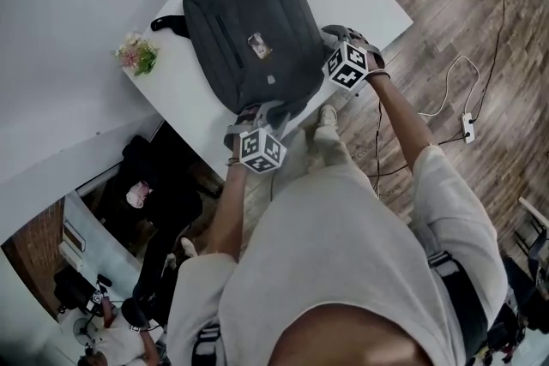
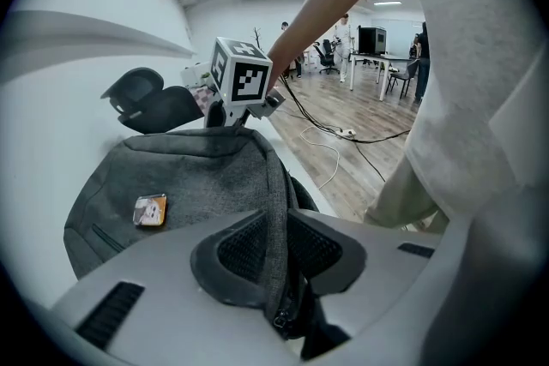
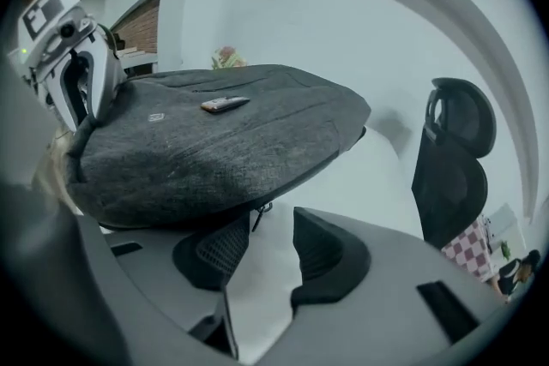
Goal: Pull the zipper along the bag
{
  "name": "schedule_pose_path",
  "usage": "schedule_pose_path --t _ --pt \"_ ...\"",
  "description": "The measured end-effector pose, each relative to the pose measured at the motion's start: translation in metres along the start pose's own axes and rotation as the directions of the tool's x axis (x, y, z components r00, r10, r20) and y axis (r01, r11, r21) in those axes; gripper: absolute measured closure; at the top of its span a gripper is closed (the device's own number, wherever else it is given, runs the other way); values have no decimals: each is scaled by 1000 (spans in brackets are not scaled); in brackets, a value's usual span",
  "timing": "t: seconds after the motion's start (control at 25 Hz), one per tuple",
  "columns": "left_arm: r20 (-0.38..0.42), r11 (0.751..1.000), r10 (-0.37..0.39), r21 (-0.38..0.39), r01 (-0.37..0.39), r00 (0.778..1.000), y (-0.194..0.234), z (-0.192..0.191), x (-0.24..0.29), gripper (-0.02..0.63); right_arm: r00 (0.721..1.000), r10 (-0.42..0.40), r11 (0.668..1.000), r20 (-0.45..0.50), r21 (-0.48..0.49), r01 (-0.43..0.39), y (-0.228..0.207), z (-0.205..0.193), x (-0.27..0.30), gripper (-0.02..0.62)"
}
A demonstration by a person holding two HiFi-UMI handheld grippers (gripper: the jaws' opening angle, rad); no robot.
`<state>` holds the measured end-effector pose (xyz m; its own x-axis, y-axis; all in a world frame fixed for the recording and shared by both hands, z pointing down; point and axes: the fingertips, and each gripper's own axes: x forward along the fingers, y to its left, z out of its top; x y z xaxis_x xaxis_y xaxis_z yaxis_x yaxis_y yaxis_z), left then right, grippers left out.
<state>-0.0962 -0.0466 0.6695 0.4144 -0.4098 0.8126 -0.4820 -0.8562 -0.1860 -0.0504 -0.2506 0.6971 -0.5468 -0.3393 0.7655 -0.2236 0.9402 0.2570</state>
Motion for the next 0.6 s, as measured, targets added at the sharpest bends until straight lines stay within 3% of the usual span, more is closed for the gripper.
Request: schedule_pose_path --t 0.28,0.44,0.6 --pt "-4 1000 -8 3 8 1000 0 0 2 512 999 46 989 -23 -138 -49 5 8 7 468" --pt "-4 1000 -11 -3 11 1000 0 -1 2 511 1000 25 990 -16 -137 -27 8 7 7 574" --pt "-1 1000 -7 -12 7 1000 2 0 2 511 1000 13 992 -28 -127 -16 4 5 4 574"
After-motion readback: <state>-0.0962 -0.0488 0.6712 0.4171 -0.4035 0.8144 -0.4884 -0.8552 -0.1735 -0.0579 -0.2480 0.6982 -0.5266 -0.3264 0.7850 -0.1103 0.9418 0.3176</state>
